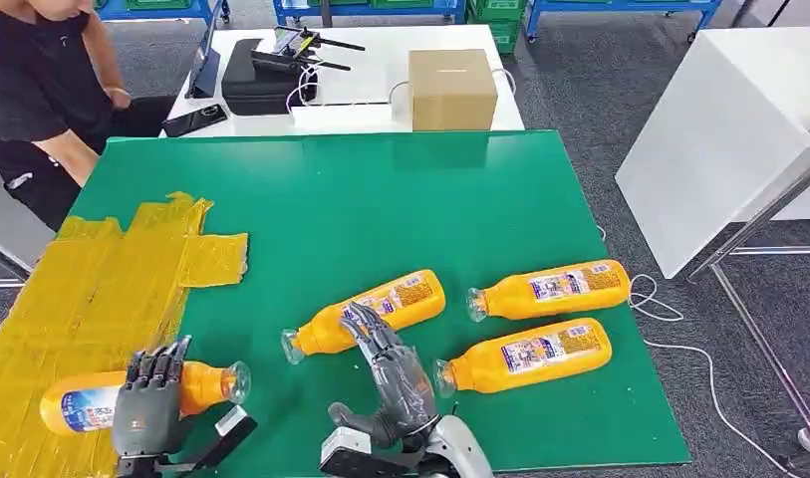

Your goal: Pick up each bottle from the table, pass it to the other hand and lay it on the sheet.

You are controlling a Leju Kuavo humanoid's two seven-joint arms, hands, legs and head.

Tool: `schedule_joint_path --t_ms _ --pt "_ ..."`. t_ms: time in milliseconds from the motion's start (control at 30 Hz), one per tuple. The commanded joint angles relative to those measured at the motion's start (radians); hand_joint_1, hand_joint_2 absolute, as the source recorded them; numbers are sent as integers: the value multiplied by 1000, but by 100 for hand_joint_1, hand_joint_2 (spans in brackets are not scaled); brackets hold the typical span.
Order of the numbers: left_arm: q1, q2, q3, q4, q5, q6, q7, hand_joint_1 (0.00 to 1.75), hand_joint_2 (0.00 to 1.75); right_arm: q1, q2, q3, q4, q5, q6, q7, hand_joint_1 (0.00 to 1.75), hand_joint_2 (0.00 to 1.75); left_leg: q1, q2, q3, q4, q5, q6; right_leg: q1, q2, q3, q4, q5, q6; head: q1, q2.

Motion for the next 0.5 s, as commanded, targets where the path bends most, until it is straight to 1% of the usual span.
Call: schedule_joint_path --t_ms 33,100,200,300,333,400,433,500 --pt "6 36 3 102 26 -12 -67 0 0 -98 -46 -9 101 15 10 26 0 0 0 2 1 -2 0 0 0 2 1 -2 1 1 0 0" --pt "6 36 3 102 26 -12 -67 0 0 -98 -46 -9 101 15 10 26 0 0 1 3 1 -3 1 0 0 3 0 -3 2 1 0 0" --pt "-17 48 -40 151 89 -12 -106 0 0 -142 -50 -3 134 60 24 70 0 0 0 1 1 -2 1 0 0 1 1 -2 1 1 0 0" --pt "-24 47 -53 140 98 -12 -109 0 0 -161 -47 -9 149 60 37 70 0 0 0 1 0 -2 1 0 0 1 1 -3 2 1 0 0" --pt "-26 47 -70 145 164 -12 -148 0 0 -178 -49 -8 163 86 34 91 0 0 0 1 0 -3 1 0 0 0 0 -3 2 1 0 0" --pt "-29 48 -99 131 203 -12 -175 0 0 -219 -49 -7 187 102 52 106 0 0 -1 0 0 -1 1 0 -1 0 0 -2 1 1 0 0" --pt "-37 50 -114 129 231 -12 -173 0 0 -244 -50 -7 201 122 67 128 0 0 0 1 -1 -1 1 0 0 0 -1 -2 2 1 1 0" --pt "-37 61 -150 119 271 -12 -168 0 0 -264 -55 -14 208 131 86 137 0 0 -1 0 -1 -1 1 0 -2 -1 -1 -1 1 1 0 0"
